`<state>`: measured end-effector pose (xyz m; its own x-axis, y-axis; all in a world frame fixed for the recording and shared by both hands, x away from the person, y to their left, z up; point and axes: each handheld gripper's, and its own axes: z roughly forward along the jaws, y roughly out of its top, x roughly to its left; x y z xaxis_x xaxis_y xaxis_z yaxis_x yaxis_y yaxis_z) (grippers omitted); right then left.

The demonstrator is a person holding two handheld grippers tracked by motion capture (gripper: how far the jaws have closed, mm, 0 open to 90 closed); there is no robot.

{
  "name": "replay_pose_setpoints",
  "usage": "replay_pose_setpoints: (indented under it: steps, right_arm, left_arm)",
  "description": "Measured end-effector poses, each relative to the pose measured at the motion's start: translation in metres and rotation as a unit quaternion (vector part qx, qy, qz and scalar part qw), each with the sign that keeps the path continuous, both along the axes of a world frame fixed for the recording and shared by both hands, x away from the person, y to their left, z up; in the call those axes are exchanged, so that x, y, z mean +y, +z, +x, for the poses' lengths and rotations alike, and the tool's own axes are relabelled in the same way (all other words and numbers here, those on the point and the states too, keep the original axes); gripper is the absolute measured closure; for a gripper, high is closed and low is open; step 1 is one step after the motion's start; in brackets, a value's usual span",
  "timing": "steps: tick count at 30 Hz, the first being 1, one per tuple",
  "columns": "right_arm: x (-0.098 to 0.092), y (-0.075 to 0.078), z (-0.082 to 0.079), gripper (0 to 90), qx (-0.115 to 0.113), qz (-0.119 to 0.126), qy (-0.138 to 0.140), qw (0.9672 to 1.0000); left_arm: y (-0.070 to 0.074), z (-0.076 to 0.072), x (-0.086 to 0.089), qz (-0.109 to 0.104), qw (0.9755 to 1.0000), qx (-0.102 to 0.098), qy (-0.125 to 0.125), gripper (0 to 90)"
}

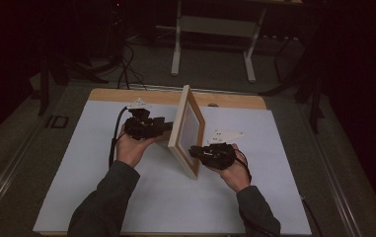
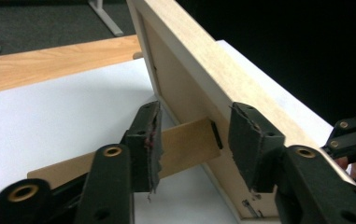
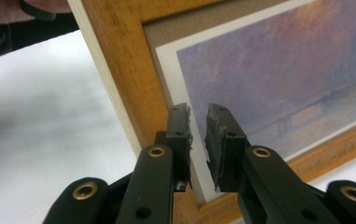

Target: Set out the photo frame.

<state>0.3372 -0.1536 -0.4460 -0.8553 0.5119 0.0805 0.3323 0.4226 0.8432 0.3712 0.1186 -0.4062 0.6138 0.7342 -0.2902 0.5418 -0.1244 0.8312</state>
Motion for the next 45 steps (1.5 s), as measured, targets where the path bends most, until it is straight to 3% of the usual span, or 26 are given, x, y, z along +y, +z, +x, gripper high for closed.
replay_pose_setpoints:
  steps: [8,23,27,36,45]
  right_arm:
    - [-0.008,-0.002,0.0,78.1,0.004,-0.006,-0.003,1.0]
    - [-0.018,-0.004,0.001,75.3,0.002,-0.015,-0.016,0.9998]
    - [-0.021,-0.004,0.0,75.2,0.004,-0.014,-0.02,0.9997]
    - [-0.025,-0.005,0.0,75.2,0.005,-0.013,-0.025,0.9996]
    - [-0.025,-0.006,0.0,75.2,0.007,-0.015,-0.026,0.9995]
  left_arm:
    - [0.009,-0.008,-0.001,-0.008,0.9997,-0.006,0.024,41.6]
    - [0.017,-0.023,-0.021,0.0,1.0,-0.007,0.006,27.9]
    - [0.015,-0.029,-0.031,0.013,0.9998,-0.013,0.0,27.5]
    - [0.004,-0.036,-0.043,0.027,0.9996,-0.003,-0.012,36.8]
    - [-0.007,-0.043,-0.046,0.025,0.9995,0.013,-0.013,45.4]
